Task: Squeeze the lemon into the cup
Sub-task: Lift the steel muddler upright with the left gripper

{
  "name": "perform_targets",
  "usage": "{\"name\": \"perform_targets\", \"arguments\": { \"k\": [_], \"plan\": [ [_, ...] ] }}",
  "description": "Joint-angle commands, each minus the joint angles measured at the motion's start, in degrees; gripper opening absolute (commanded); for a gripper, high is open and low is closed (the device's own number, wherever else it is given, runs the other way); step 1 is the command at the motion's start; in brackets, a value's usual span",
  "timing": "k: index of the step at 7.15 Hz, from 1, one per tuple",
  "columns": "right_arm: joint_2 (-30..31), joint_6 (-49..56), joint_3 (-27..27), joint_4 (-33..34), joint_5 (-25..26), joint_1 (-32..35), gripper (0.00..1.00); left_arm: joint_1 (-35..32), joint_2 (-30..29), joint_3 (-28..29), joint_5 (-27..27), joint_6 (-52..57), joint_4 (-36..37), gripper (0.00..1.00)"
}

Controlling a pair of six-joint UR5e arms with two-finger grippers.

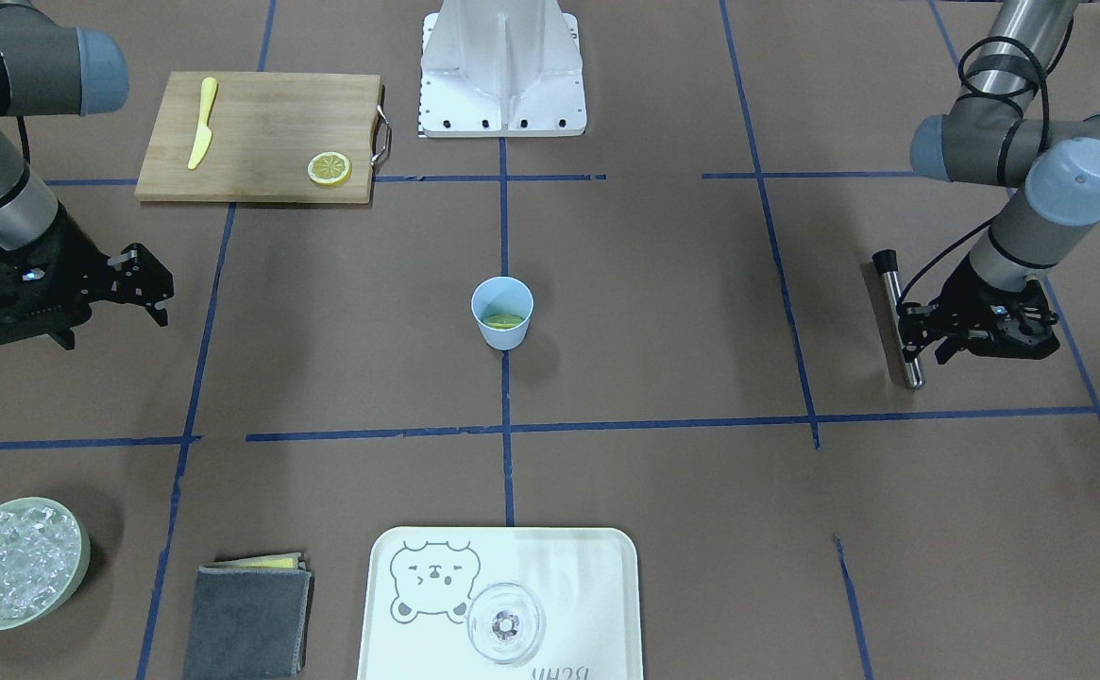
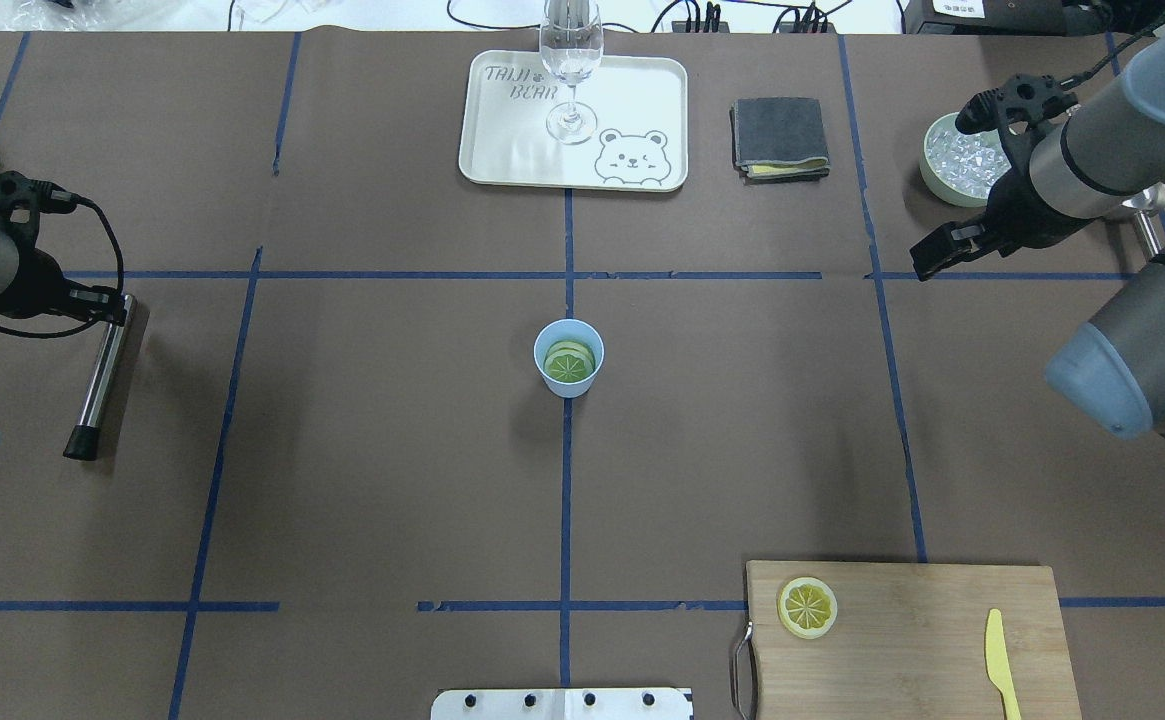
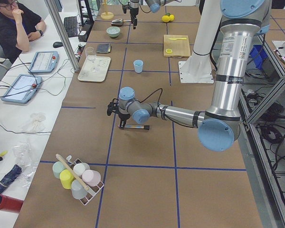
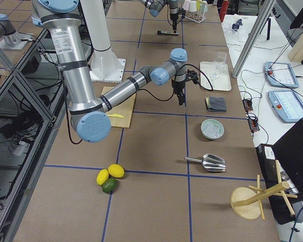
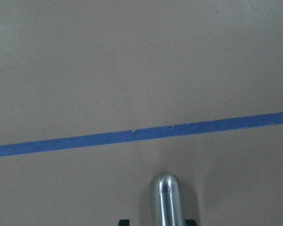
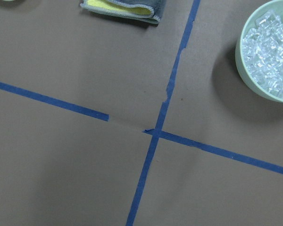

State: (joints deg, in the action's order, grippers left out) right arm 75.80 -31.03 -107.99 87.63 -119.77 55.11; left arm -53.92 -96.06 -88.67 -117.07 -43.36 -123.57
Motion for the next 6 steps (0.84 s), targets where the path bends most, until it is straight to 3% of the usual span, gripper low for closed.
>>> {"name": "perform_targets", "arguments": {
  "k": [1,6],
  "plan": [
    [0.0,0.0,0.0,0.0,0.1,0.0,1.00,0.7,-0.1,0.0,0.0,-0.6,0.0,0.49],
    [0.0,0.0,-0.1,0.0,0.1,0.1,1.00,1.6,-0.1,0.3,0.0,-0.5,0.0,0.49]
  ]
}}
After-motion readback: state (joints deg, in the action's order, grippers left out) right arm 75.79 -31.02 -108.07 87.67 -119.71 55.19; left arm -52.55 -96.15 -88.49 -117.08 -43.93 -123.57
